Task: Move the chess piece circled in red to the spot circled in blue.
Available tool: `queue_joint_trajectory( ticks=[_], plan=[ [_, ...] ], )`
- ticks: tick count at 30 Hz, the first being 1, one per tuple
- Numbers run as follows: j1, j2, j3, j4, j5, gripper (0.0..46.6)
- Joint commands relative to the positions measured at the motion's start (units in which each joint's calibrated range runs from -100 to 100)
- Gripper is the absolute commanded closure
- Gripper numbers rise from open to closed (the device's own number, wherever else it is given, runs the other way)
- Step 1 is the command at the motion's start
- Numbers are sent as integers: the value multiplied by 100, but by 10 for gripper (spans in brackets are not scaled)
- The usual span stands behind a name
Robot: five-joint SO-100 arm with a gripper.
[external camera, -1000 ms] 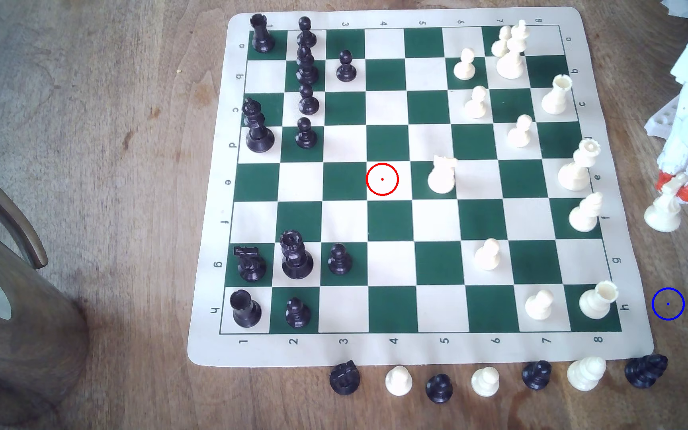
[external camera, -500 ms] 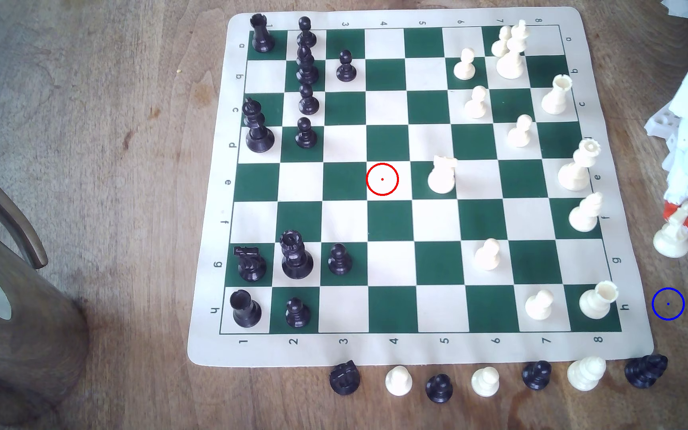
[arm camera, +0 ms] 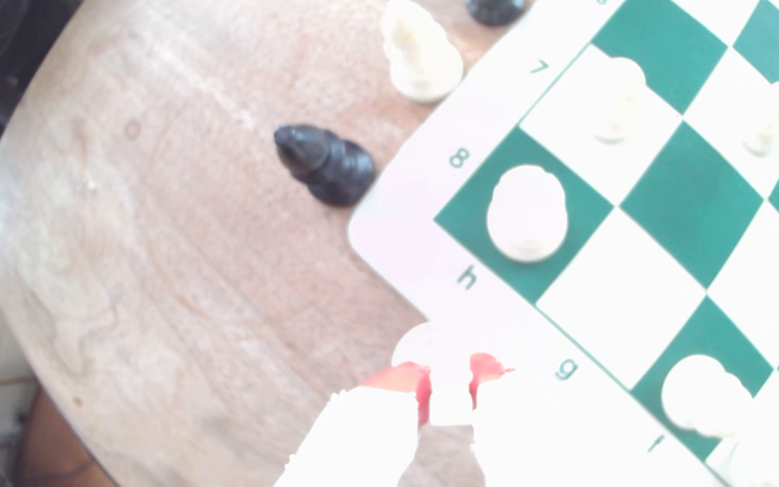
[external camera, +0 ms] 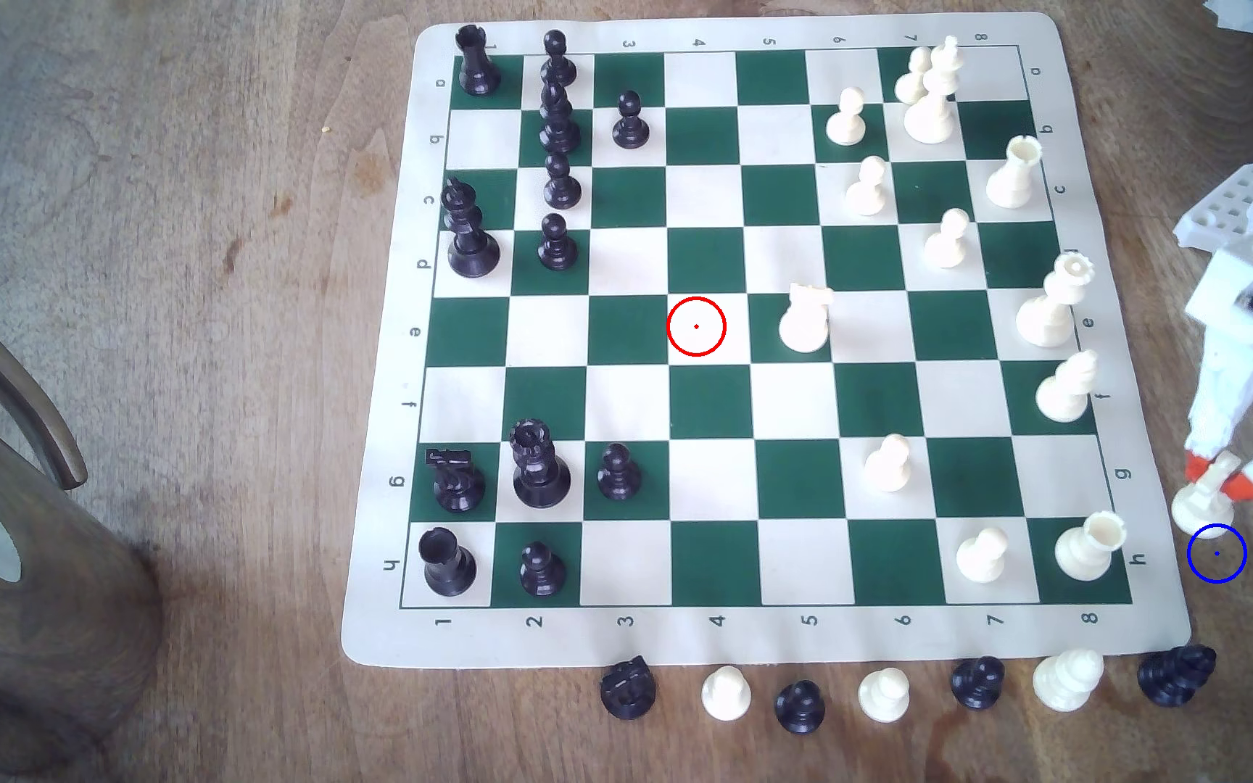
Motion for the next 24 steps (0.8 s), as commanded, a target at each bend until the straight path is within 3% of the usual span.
queue_joint_trajectory(
  ticks=[1, 12, 24],
  plan=[
    [-162, 207, 57, -315, -59, 464],
    [-522, 572, 139, -864, -239, 464],
    [-248, 954, -178, -1224, -195, 464]
  ],
)
